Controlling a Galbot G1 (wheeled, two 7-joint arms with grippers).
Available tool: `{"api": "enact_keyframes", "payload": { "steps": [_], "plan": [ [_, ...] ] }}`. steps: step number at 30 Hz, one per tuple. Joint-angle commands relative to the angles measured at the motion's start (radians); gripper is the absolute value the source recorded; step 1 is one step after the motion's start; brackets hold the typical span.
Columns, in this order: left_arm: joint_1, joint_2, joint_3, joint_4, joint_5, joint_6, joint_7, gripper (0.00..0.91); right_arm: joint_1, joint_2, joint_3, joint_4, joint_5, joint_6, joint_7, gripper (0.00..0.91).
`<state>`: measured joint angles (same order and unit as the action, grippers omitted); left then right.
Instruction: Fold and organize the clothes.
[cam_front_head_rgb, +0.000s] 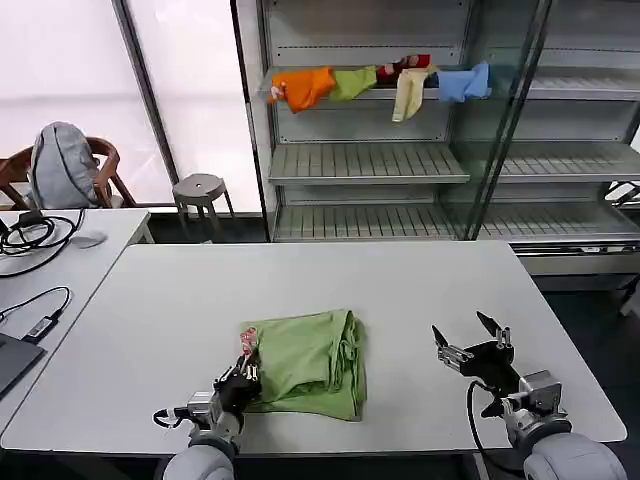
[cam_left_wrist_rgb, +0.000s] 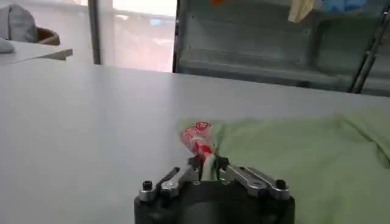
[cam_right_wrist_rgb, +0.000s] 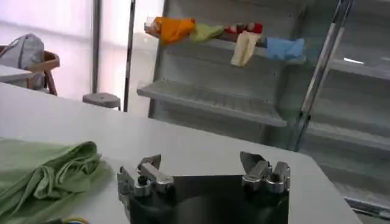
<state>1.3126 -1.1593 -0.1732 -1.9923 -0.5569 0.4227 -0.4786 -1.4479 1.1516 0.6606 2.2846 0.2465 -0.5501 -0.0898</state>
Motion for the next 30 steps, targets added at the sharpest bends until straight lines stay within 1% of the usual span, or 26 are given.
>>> {"api": "enact_keyframes", "payload": {
  "steps": [1, 5, 6, 7, 9, 10, 11, 13, 14, 16, 17, 18, 20, 22, 23, 25, 26, 28, 30],
  "plan": [
    [-0.012, 0.023, -0.039, 0.001, 0.068, -0.007, 0.03, 0.02, 0.003, -0.003, 0.002, 0.001, 0.001, -0.001, 0.0, 0.907],
    [-0.04, 0.079, -0.108, -0.033, 0.112, 0.051, 0.059, 0.01, 0.011, -0.002, -0.002, 0.001, 0.001, -0.001, 0.001, 0.907],
    [-0.055, 0.109, -0.187, -0.031, 0.117, 0.067, 0.093, 0.01, 0.012, -0.002, -0.002, 0.001, 0.001, -0.001, 0.001, 0.907],
    [-0.061, 0.123, -0.224, -0.03, 0.115, 0.077, 0.108, 0.02, 0.012, -0.003, -0.003, 0.001, 0.001, -0.001, 0.001, 0.907],
    [-0.062, 0.188, -0.329, -0.036, 0.081, 0.124, 0.172, 0.01, 0.014, -0.005, -0.003, -0.001, 0.002, 0.0, 0.0, 0.907],
    [-0.05, 0.221, -0.395, -0.045, 0.065, 0.154, 0.21, 0.01, 0.016, -0.005, -0.004, -0.003, 0.002, 0.0, -0.001, 0.907],
    [-0.023, 0.257, -0.476, -0.052, 0.058, 0.155, 0.28, 0.01, 0.019, -0.004, -0.004, -0.006, 0.003, 0.001, -0.001, 0.907],
    [0.0, 0.286, -0.562, -0.055, 0.063, 0.155, 0.338, 0.01, 0.021, 0.0, -0.006, -0.01, 0.003, 0.003, -0.001, 0.907],
    [0.03, 0.312, -0.67, -0.065, 0.067, 0.156, 0.399, 0.02, 0.021, 0.005, -0.01, -0.015, 0.002, 0.006, -0.001, 0.907],
    [0.069, 0.332, -0.786, -0.073, 0.096, 0.157, 0.488, 0.02, 0.019, 0.01, -0.017, -0.019, 0.001, 0.01, -0.003, 0.907],
    [0.097, 0.353, -0.874, -0.081, 0.111, 0.158, 0.536, 0.02, 0.021, 0.011, -0.021, -0.022, 0.001, 0.014, -0.004, 0.907],
    [0.111, 0.359, -0.891, -0.084, 0.116, 0.158, 0.56, 0.02, 0.022, 0.011, -0.022, -0.024, 0.001, 0.014, -0.004, 0.907],
    [0.155, 0.383, -0.978, -0.1, 0.133, 0.158, 0.616, 0.02, 0.034, 0.008, -0.025, -0.031, 0.002, 0.018, -0.006, 0.907],
    [0.174, 0.383, -0.975, -0.129, 0.138, 0.158, 0.622, 0.01, 0.041, 0.007, -0.024, -0.033, 0.003, 0.02, -0.006, 0.907],
    [0.172, 0.372, -0.942, -0.157, 0.158, 0.158, 0.627, 0.02, 0.044, 0.007, -0.023, -0.034, 0.003, 0.02, -0.006, 0.907],
    [0.151, 0.341, -0.868, -0.194, 0.181, 0.158, 0.623, 0.01, 0.042, 0.007, -0.02, -0.032, 0.003, 0.021, -0.006, 0.907],
    [0.136, 0.315, -0.804, -0.235, 0.204, 0.158, 0.606, 0.01, 0.034, 0.006, -0.016, -0.031, 0.003, 0.022, -0.007, 0.907],
    [0.121, 0.271, -0.724, -0.271, 0.217, 0.158, 0.605, 0.02, 0.021, 0.005, -0.009, -0.028, 0.003, 0.024, -0.007, 0.907],
    [0.107, 0.21, -0.531, -0.33, 0.256, 0.156, 0.579, 0.02, 0.007, 0.003, 0.0, -0.022, 0.003, 0.024, -0.007, 0.907]
  ]
}}
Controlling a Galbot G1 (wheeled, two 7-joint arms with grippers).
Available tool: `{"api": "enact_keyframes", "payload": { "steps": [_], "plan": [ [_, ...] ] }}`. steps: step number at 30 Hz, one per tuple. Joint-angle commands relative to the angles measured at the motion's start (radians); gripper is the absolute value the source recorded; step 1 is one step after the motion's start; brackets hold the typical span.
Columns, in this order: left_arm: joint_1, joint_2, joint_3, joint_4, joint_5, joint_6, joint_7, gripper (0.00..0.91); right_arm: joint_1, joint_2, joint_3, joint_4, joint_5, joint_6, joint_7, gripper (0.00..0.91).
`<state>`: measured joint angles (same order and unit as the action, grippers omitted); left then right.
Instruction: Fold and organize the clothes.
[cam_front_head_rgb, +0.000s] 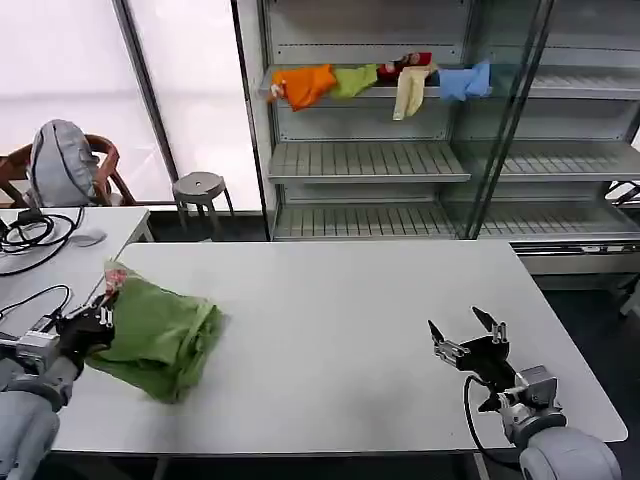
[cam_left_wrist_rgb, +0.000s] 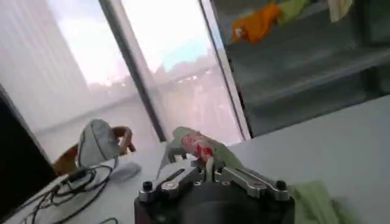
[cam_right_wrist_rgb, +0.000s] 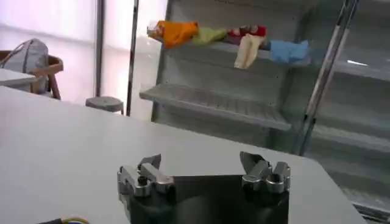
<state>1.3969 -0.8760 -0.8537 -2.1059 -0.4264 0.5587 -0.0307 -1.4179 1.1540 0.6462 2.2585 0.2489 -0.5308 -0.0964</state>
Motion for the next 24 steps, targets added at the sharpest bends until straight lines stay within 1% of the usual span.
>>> {"api": "enact_keyframes", "payload": {
  "steps": [1, 4, 6, 7, 9, 12, 14, 16, 19, 21, 24],
  "plan": [
    [0.015, -0.099, 0.24, -0.229, 0.148, 0.02, 0.118, 0.01, -0.033, -0.001, 0.02, 0.008, 0.0, 0.005, 0.0, 0.907],
    [-0.011, -0.181, 0.497, -0.282, 0.254, 0.018, 0.09, 0.02, -0.043, 0.0, 0.03, 0.019, -0.001, 0.0, 0.002, 0.907],
    [-0.055, -0.236, 0.648, -0.284, 0.267, 0.018, 0.04, 0.02, -0.045, 0.005, 0.028, 0.024, -0.008, -0.004, 0.005, 0.907],
    [-0.066, -0.267, 0.7, -0.268, 0.302, 0.018, 0.025, 0.02, -0.045, 0.01, 0.026, 0.028, -0.017, -0.006, 0.007, 0.907],
    [-0.074, -0.33, 0.83, -0.236, 0.314, 0.015, -0.031, 0.02, -0.047, 0.022, 0.02, 0.037, -0.031, -0.013, 0.01, 0.907],
    [-0.083, -0.415, 0.959, -0.144, 0.389, -0.031, -0.078, 0.02, -0.045, 0.026, 0.019, 0.047, -0.04, -0.019, 0.014, 0.907],
    [-0.122, -0.449, 0.989, -0.074, 0.423, -0.062, -0.1, 0.02, -0.039, 0.015, 0.029, 0.047, -0.036, -0.02, 0.014, 0.907],
    [-0.163, -0.457, 0.974, -0.038, 0.408, -0.072, -0.099, 0.02, -0.035, 0.003, 0.038, 0.044, -0.028, -0.02, 0.012, 0.907],
    [-0.227, -0.438, 0.912, 0.006, 0.338, -0.094, -0.122, 0.02, -0.03, 0.002, 0.04, 0.041, -0.028, -0.02, 0.011, 0.907],
    [-0.276, -0.446, 0.867, 0.047, 0.275, -0.091, -0.159, 0.02, -0.022, 0.004, 0.037, 0.036, -0.031, -0.018, 0.012, 0.907],
    [-0.328, -0.465, 0.859, 0.091, 0.219, -0.085, -0.215, 0.02, -0.003, 0.005, 0.038, 0.029, -0.036, -0.014, 0.011, 0.907]
  ]
}}
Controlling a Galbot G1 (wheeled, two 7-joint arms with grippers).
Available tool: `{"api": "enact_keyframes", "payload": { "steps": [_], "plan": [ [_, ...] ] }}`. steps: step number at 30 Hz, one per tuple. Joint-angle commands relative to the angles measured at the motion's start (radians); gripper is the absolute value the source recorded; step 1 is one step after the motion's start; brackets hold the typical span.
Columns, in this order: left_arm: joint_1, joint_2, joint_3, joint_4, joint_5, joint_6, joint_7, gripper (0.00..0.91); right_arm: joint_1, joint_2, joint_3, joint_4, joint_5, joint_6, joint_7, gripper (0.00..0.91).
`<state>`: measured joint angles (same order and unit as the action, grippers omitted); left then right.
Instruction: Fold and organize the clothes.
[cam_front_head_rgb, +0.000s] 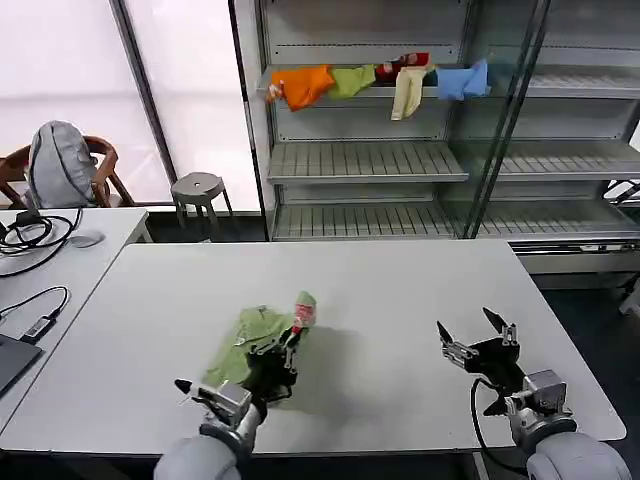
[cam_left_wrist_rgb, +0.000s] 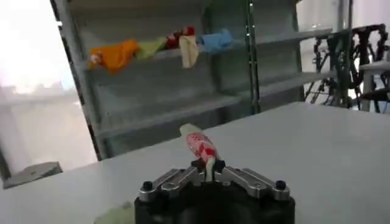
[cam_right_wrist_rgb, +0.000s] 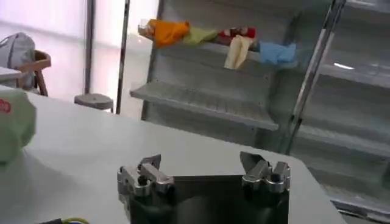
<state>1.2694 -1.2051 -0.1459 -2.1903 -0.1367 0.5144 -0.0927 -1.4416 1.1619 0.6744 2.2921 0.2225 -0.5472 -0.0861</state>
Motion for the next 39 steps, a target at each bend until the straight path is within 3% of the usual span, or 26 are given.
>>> {"api": "enact_keyframes", "payload": {
  "steps": [1, 7, 8, 9, 16, 24, 30, 34, 39],
  "plan": [
    [-0.206, -0.139, 0.153, 0.185, -0.071, -0.041, -0.167, 0.02, 0.025, -0.006, 0.011, -0.007, -0.01, 0.004, 0.0, 0.907],
    [-0.22, -0.152, 0.168, 0.249, -0.12, -0.055, -0.226, 0.02, 0.056, -0.027, 0.032, -0.023, -0.017, 0.005, 0.009, 0.907],
    [-0.224, -0.15, 0.168, 0.243, -0.137, -0.054, -0.223, 0.131, 0.061, -0.031, 0.031, -0.023, -0.017, 0.005, 0.03, 0.907],
    [-0.226, -0.143, 0.168, 0.238, -0.144, -0.057, -0.214, 0.907, 0.064, -0.034, 0.028, -0.021, -0.021, 0.005, 0.057, 0.907],
    [-0.232, -0.106, 0.153, 0.227, -0.231, -0.148, -0.076, 0.907, 0.084, -0.038, 0.026, -0.026, -0.03, -0.005, 0.071, 0.907],
    [-0.236, -0.124, 0.121, 0.14, -0.289, -0.163, -0.045, 0.907, 0.088, -0.031, 0.019, -0.045, -0.032, 0.001, 0.078, 0.907],
    [-0.195, -0.014, -0.042, 0.051, -0.228, -0.192, -0.008, 0.907, 0.106, -0.023, 0.009, -0.062, -0.033, 0.031, 0.081, 0.907],
    [-0.113, 0.063, -0.3, 0.074, -0.115, -0.325, 0.103, 0.907, 0.12, -0.01, -0.004, -0.079, -0.034, 0.064, 0.083, 0.907],
    [-0.043, 0.106, -0.475, 0.122, -0.119, -0.404, 0.165, 0.907, 0.144, 0.002, -0.032, -0.109, -0.026, 0.109, 0.094, 0.907]
  ]
}}
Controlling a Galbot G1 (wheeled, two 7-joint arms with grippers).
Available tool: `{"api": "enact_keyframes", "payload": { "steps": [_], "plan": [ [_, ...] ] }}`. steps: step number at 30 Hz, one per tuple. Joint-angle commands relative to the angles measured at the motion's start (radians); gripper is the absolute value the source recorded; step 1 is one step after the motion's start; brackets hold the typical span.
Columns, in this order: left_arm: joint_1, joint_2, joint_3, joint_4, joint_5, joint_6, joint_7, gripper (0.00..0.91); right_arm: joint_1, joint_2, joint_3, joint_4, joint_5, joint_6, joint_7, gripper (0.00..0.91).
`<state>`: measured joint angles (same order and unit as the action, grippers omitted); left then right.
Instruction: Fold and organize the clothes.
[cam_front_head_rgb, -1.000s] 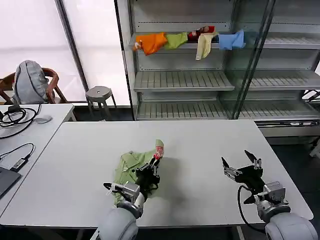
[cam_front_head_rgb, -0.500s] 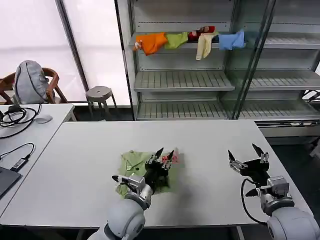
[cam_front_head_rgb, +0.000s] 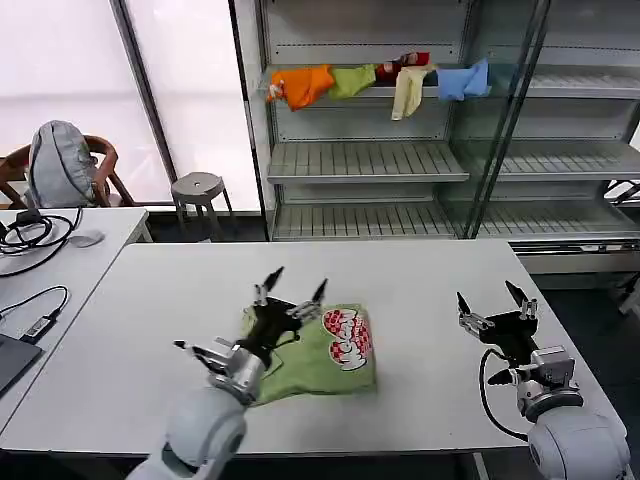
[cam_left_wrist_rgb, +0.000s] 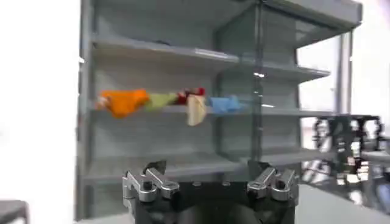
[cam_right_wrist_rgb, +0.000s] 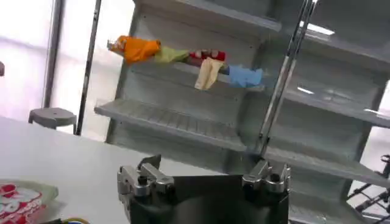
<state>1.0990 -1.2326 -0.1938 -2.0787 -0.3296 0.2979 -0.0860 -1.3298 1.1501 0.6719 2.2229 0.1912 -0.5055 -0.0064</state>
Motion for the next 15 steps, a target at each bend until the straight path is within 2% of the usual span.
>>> {"api": "enact_keyframes", "payload": {
  "steps": [1, 10, 15],
  "plan": [
    [0.137, 0.135, -0.445, 0.023, 0.074, -0.199, 0.165, 0.907, 0.038, 0.017, -0.035, -0.046, -0.009, 0.065, 0.016, 0.907],
    [0.229, 0.091, -0.462, 0.04, 0.167, -0.283, 0.196, 0.907, 0.121, 0.045, -0.134, -0.124, -0.033, 0.101, 0.042, 0.907],
    [0.254, 0.061, -0.45, 0.022, 0.193, -0.277, 0.165, 0.907, 0.156, 0.068, -0.21, -0.15, -0.055, 0.12, 0.052, 0.907]
  ]
}}
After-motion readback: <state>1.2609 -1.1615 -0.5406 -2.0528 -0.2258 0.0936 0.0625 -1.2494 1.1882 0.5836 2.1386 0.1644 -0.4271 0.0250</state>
